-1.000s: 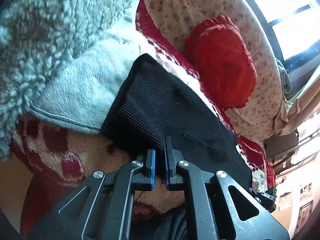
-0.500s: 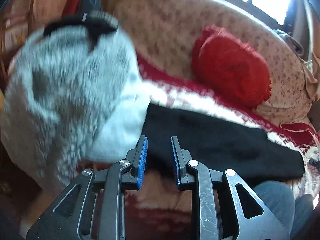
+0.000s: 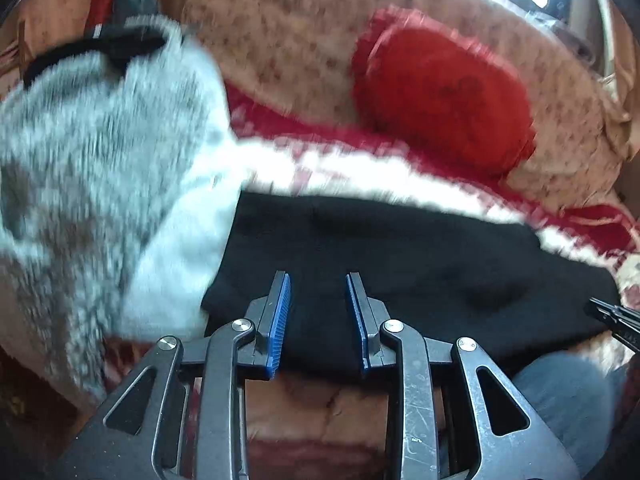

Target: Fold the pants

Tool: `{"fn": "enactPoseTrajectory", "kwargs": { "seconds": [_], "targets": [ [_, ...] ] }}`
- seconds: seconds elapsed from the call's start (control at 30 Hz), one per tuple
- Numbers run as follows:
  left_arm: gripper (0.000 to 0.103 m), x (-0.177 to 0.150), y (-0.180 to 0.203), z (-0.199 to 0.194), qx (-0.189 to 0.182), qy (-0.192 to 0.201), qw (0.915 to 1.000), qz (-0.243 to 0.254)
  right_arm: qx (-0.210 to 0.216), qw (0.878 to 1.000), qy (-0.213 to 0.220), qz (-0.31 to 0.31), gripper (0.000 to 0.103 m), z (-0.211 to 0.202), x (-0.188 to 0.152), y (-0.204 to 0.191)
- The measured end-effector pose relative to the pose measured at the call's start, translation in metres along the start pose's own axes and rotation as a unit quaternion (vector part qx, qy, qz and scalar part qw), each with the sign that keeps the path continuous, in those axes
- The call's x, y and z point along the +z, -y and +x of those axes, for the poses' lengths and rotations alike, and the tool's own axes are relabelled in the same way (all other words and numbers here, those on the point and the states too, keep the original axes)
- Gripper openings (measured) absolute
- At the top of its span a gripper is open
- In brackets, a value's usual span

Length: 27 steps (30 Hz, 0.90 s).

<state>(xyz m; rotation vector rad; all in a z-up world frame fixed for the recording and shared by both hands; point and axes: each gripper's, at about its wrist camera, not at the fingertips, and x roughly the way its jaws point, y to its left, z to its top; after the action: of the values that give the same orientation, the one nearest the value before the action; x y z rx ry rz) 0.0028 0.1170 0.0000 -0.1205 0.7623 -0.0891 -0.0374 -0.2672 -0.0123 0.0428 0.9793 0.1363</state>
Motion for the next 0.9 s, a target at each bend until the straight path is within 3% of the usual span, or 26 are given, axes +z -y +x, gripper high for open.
{"fn": "enactPoseTrajectory", "kwargs": {
  "seconds": [0.07,0.13,0.17,0.27,0.33,0.37,0.43,0.5,0.57,0.67,0.73,0.8,0.87,0.9],
  "targets": [
    [0.049,0.015,0.018,0.003,-0.008,0.007,0.9999,0.012,0.021,0.998,0.045,-0.025,0.007,-0.014,0.021,-0.016],
    [0.052,0.026,0.032,0.014,-0.021,-0.006,0.9996,0.017,0.062,0.993,0.079,-0.061,0.007,-0.018,0.041,-0.043],
    [0.052,0.03,0.041,0.023,-0.026,-0.016,0.9992,0.024,0.101,0.988,0.083,-0.084,0.007,-0.014,0.053,-0.058],
    [0.052,0.03,0.051,0.048,-0.019,-0.058,0.9979,0.022,0.169,0.974,0.054,-0.139,0.007,0.017,0.075,-0.092],
    [0.053,0.018,0.044,0.07,-0.026,-0.098,0.9948,-0.005,0.128,0.977,0.04,-0.165,0.007,0.044,0.081,-0.099],
    [0.054,0.015,0.044,0.068,-0.03,-0.082,0.9962,-0.001,0.089,0.981,0.022,-0.173,0.007,0.064,0.08,-0.099],
    [0.054,0.011,0.046,0.064,-0.029,-0.078,0.9965,0.011,0.088,0.982,-0.005,-0.167,0.007,0.088,0.073,-0.089],
    [0.054,0.013,0.048,0.065,-0.03,-0.085,0.9959,0.014,0.088,0.982,0.017,-0.164,0.007,0.083,0.068,-0.086],
    [0.055,0.017,0.051,0.066,-0.028,-0.092,0.995,0.028,0.086,0.983,0.013,-0.161,0.007,0.079,0.07,-0.086],
    [0.055,0.021,0.058,0.05,-0.026,-0.083,0.9949,0.05,0.104,0.984,0.041,-0.141,0.007,0.045,0.076,-0.081],
    [0.055,0.021,0.071,0.027,-0.055,-0.051,0.9947,0.07,0.11,0.983,0.073,-0.125,0.007,0.014,0.064,-0.073],
    [0.055,0.018,0.09,0.015,-0.087,-0.042,0.9896,0.107,0.093,0.989,0.065,-0.099,0.01,0.007,0.045,-0.063],
    [0.055,0.006,0.108,0.031,-0.094,-0.091,0.9816,0.139,0.081,0.994,0.004,-0.076,0.01,0.033,0.023,-0.054],
    [0.055,-0.003,0.112,0.049,-0.088,-0.137,0.9761,0.144,0.091,0.993,0.01,-0.072,0.01,0.043,0.013,-0.051]
  ]
}}
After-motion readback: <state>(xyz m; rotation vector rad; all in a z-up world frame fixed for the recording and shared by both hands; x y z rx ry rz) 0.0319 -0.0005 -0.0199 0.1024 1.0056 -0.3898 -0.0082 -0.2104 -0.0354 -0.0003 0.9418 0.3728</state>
